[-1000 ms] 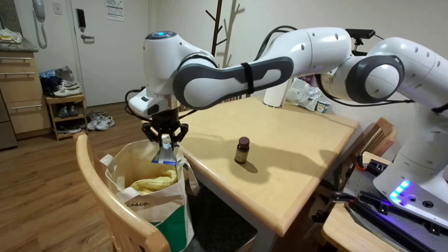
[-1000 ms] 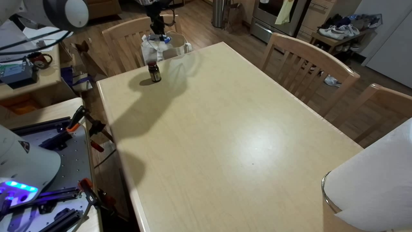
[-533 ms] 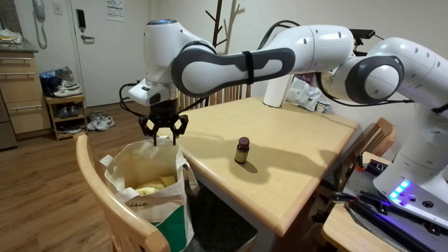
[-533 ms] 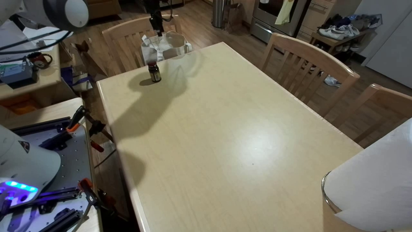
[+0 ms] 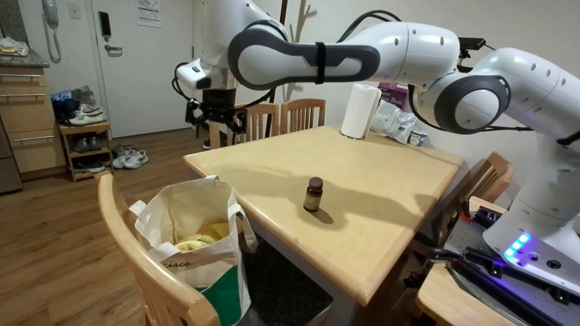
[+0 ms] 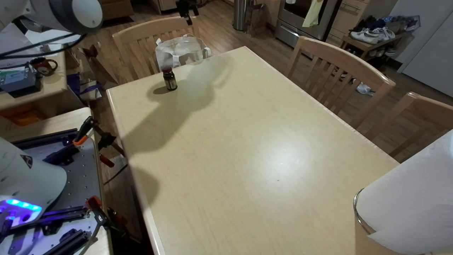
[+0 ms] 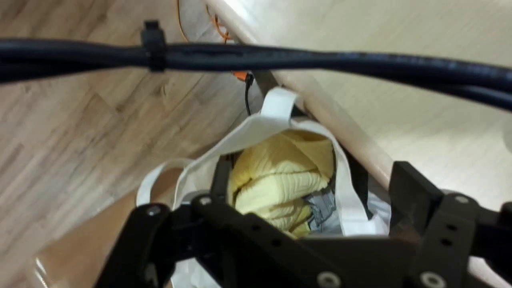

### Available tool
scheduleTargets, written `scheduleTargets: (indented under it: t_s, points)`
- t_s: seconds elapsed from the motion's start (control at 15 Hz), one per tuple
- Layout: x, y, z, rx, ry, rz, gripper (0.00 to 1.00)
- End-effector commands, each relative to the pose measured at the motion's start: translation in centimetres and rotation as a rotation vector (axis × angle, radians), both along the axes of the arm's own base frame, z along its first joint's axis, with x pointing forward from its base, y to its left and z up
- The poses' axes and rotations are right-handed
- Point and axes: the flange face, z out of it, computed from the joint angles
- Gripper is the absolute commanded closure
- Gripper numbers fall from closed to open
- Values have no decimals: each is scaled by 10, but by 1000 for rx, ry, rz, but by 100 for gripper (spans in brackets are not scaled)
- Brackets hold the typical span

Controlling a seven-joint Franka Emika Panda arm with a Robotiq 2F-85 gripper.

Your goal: Put the blue object into cream white bag on the leftmost chair

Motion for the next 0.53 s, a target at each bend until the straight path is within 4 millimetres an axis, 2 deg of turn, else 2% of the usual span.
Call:
scheduleTargets:
  t_s: [0.0, 0.27, 0.4, 0.47]
  points:
    - [36, -56, -2, -21, -33, -196, 0]
    - [62, -123, -32, -39, 69, -398, 0]
    - [67, -145, -53, 18, 183, -412, 0]
    - [69, -150, -61, 58, 223, -409, 0]
